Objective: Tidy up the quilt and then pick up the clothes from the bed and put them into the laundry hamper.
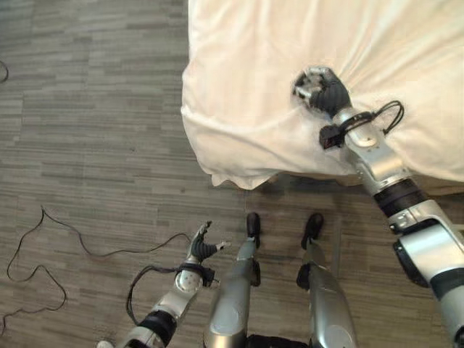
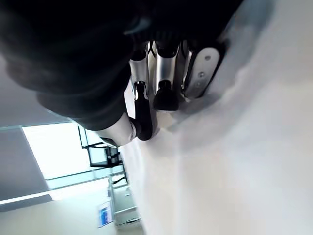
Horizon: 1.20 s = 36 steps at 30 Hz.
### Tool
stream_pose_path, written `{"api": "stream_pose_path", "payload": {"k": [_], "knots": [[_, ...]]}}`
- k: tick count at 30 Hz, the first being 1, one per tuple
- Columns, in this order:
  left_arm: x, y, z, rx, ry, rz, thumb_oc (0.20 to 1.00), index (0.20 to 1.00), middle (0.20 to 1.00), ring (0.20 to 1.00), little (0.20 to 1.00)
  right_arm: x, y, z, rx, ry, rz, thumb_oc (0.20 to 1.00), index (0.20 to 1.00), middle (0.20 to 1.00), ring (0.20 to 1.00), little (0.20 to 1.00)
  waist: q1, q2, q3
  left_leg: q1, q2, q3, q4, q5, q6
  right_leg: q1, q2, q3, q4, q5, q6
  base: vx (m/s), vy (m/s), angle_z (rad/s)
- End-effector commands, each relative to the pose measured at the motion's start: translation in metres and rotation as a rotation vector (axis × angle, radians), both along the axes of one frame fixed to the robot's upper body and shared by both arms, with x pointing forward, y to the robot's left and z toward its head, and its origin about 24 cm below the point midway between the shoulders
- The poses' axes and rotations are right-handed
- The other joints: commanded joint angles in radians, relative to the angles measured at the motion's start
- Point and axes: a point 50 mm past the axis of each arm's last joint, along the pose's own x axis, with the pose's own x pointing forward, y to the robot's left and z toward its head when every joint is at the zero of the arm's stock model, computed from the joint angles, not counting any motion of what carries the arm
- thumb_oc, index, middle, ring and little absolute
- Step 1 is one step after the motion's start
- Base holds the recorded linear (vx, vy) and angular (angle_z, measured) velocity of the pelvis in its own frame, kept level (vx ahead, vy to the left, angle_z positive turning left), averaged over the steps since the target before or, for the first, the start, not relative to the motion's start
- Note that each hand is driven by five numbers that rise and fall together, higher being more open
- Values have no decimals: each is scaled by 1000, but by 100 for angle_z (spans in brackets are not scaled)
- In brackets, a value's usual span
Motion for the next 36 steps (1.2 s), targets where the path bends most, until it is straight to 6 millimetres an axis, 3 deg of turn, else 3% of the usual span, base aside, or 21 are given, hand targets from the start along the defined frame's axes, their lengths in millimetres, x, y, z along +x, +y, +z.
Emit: {"api": "stream_pose_path", "payload": {"k": [1, 3, 4, 6, 9, 12, 13, 15, 17, 19, 22, 27, 30, 33, 34, 35, 36], "knots": [[-1, 2, -2, 2, -14, 45, 1000, 1000, 1000, 1000, 1000, -1, 38, -39, -64, 167, 172, 200, 200, 200, 200, 200, 40, 43, -40, -85, -45, -28, 93, -85, 3, -29, -26, -79, 196, -242, 25, -68, 64, 1], [-3, -1, -5, -11, -18, 50, 1000, 1000, 1000, 1000, 1000, -12, 63, -60, -109, 224, 299, 200, 200, 200, 200, 200, 42, 53, -40, -109, -52, -25, 91, -79, 4, -59, -30, -81, 204, -241, 25, -53, 50, -2], [-3, -2, -5, -12, -18, 51, 1000, 1000, 1000, 1000, 1000, -13, 64, -62, -112, 229, 308, 200, 200, 200, 200, 200, 42, 54, -40, -109, -52, -25, 91, -78, 4, -61, -31, -81, 204, -241, 25, -45, 55, 2], [-11, -3, -14, -27, -5, 74, 1000, 1000, 1000, 1000, 1000, -49, 110, -113, -138, 384, 564, 200, 200, 200, 200, 200, 35, 64, -40, -102, -58, -20, 79, -73, 5, -64, -32, -78, 201, -234, 23, -34, 84, 7], [-16, -1, -20, -45, 5, 108, 1000, 1000, 1000, 1000, 1000, -100, 145, -158, -149, 515, 807, 200, 200, 200, 200, 200, 23, 60, -40, -56, -53, -17, 48, -70, 7, -28, -35, -68, 179, -224, 29, -19, 58, -1], [-16, 0, -22, -52, 8, 137, 1000, 1000, 1000, 1000, 1000, -133, 158, -179, -142, 566, 942, 200, 200, 200, 200, 200, 10, 48, -40, -2, -48, -27, 12, -65, 7, 19, -34, -52, 143, -210, 37, -2, 10, 1], [-15, 2, -23, -46, 11, 160, 1000, 1000, 1000, 1000, 1000, -154, 165, -186, -131, 560, 1025, 200, 200, 200, 200, 200, -7, 32, -40, 59, -36, -32, -15, -68, 3, 81, -27, -35, 102, -199, 44, 15, -26, 12], [-11, 4, -21, -41, 12, 169, 1000, 1000, 1000, 1000, 1000, -161, 167, -186, -112, 507, 1052, 200, 200, 200, 200, 200, -18, 20, -40, 100, -21, -30, -19, -75, -4, 130, -22, -24, 69, -188, 49, 4, -43, 16], [-9, 6, -22, -32, 18, 166, 1000, 1000, 1000, 1000, 1000, -162, 166, -172, -47, 351, 997, 200, 200, 200, 200, 200, -26, 5, -46, 144, -5, -18, -19, -81, -10, 183, -19, -12, 42, -175, 54, 33, -75, -8], [-10, 6, -23, -25, 29, 162, 1000, 1000, 1000, 1000, 1000, -158, 160, -148, 39, 146, 882, 200, 200, 200, 200, 200, -32, -6, -66, 163, 3, -11, -19, -88, -13, 206, -16, 1, 22, -166, 57, 100, -73, -25], [-16, 10, -28, -1, 71, 158, 1000, 1000, 1000, 1000, 1000, -124, 122, -88, 216, -112, 654, 200, 200, 200, 200, 200, -50, -32, -112, 207, 15, 1, -19, -103, -14, 252, -11, 24, 4, -157, 61, 152, -74, -5], [-8, 7, -22, 28, 60, 117, 1000, 1000, 1000, 1000, 1000, -85, 66, -30, 196, -249, 424, 200, 200, 200, 200, 200, -70, -23, -112, 221, 8, 4, -18, -110, -7, 247, -8, 28, 33, -170, 56, 50, -49, -19], [4, 5, -14, 15, 29, 121, 1000, 1000, 1000, 1000, 1000, -71, 50, -15, 174, -251, 288, 200, 200, 200, 200, 200, -84, -16, -86, 202, 0, 20, 7, -113, -4, 219, -12, 27, 65, -179, 55, -78, -86, -11], [18, -3, -2, -11, -34, 75, 1000, 1000, 1000, 1000, 1000, -35, 14, -4, 188, -176, 86, 200, 200, 200, 200, 200, -93, 5, -40, 156, -23, 19, 54, -129, -1, 169, -12, 31, 113, -205, 50, -134, -46, -15], [22, -7, 2, -20, -66, 58, 1000, 1000, 1000, 1000, 1000, -19, -6, -5, 185, -135, -2, 200, 200, 200, 200, 200, -95, 16, -40, 118, -35, 22, 68, -131, -1, 124, -9, 30, 131, -213, 45, -110, 36, 1], [22, -7, 3, -26, -73, 60, 1000, 1000, 1000, 1000, 1000, -16, -12, -6, 184, -128, -15, 200, 200, 200, 200, 200, -95, 18, -40, 109, -37, 23, 73, -132, 0, 115, -8, 30, 136, -215, 44, -128, 73, -15], [24, -11, 6, -32, -94, 46, 1000, 1000, 1000, 1000, 1000, -5, -37, -13, 190, -71, -104, 200, 200, 200, 200, 200, -99, 27, -40, 79, -49, 22, 95, -141, 1, 83, -6, 34, 162, -232, 37, -58, 58, -27]]}}
